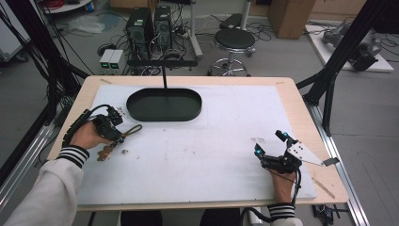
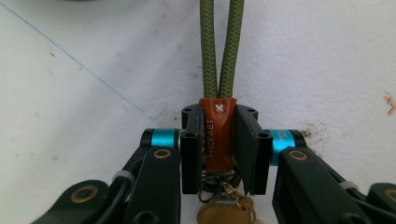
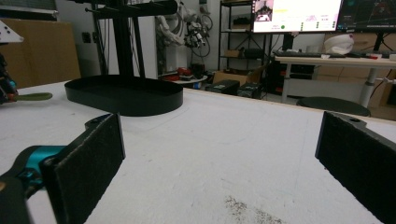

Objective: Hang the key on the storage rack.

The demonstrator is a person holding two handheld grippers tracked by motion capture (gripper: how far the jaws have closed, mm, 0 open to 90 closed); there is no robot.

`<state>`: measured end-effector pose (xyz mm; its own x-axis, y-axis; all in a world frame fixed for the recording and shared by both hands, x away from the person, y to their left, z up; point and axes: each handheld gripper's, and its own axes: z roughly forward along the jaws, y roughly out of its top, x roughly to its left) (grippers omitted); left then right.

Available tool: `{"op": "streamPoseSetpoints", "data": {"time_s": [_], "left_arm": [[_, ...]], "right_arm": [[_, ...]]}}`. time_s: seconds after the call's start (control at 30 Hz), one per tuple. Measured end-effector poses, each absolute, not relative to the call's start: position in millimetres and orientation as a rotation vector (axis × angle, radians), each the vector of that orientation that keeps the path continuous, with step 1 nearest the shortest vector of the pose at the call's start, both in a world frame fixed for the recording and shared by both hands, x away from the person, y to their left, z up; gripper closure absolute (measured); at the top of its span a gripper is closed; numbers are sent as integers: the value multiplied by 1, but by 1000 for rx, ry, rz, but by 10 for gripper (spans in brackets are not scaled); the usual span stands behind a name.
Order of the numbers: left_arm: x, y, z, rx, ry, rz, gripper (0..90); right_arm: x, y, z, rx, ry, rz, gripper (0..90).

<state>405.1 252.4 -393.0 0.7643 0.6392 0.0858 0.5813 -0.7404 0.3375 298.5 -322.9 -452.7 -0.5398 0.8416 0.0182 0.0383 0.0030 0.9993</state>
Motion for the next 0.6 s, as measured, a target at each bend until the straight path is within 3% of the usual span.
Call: {"op": "streamPoseSetpoints", "data": {"time_s": [0.6], "left_arm": [[403,272,-356,2269,987,569,727]], "right_arm": [[299,-323,-453,915,1644,1603,4]]}}
